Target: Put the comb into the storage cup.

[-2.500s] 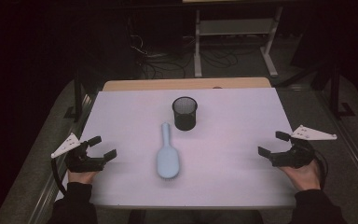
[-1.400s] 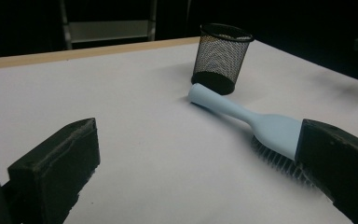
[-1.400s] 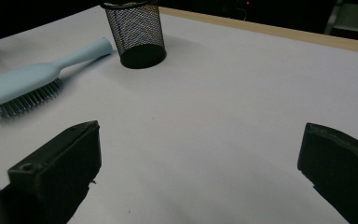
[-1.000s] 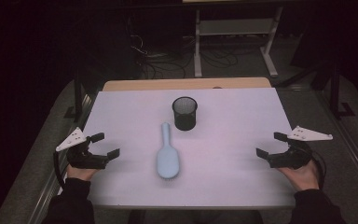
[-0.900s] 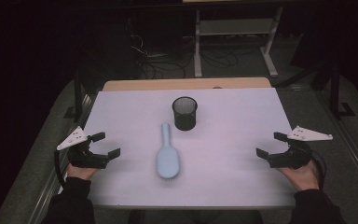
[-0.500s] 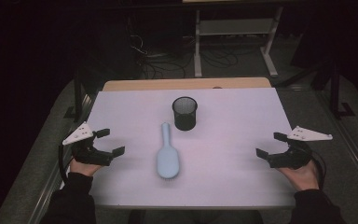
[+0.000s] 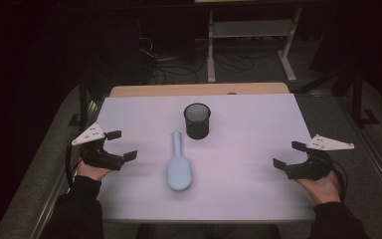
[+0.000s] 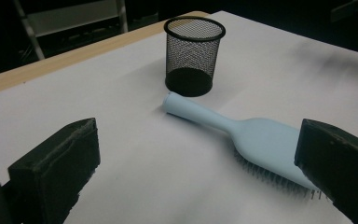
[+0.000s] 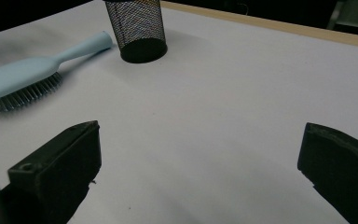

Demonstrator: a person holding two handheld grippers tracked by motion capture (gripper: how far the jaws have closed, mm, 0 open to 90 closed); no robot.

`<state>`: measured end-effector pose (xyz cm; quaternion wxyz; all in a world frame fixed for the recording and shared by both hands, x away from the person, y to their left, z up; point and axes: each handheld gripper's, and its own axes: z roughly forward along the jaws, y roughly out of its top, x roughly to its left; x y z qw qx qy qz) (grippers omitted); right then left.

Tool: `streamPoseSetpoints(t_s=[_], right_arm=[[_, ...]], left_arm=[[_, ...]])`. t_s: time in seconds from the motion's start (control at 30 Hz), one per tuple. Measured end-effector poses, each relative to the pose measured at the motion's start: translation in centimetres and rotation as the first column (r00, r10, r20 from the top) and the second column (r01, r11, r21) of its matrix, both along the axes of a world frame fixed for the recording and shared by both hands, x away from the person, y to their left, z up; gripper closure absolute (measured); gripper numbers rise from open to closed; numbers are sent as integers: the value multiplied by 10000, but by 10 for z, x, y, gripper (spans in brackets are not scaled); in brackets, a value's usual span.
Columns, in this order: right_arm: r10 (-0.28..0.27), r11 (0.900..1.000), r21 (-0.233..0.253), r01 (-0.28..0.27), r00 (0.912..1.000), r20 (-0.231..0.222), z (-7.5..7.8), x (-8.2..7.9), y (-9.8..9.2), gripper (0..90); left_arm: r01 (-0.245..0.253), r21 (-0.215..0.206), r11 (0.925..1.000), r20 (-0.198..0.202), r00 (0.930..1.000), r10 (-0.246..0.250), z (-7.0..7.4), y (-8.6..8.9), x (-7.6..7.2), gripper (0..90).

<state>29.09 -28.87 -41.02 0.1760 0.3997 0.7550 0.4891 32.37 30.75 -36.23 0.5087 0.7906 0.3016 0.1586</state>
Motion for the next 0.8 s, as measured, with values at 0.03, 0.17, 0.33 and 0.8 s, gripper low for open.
streamPoseSetpoints(t_s=[0.03,0.17,0.33,0.8], right_arm=[[7,10000,3,-7,10000,-3,0,0,0,0],[24,10000,-9,-24,10000,-23,-1,0,0,0],[41,10000,-13,-41,10000,-33,-1,0,0,0],[83,9999,-77,-84,9999,-105,-2,0,1,0]], left_arm=[[21,-2,10000,3,10000,-21,1,-1,1,0],[114,51,9999,-20,9999,-114,4,-5,6,0],[304,164,9994,-28,9995,-303,8,-12,12,0],[739,359,9966,-95,9972,-736,15,-34,24,0]])
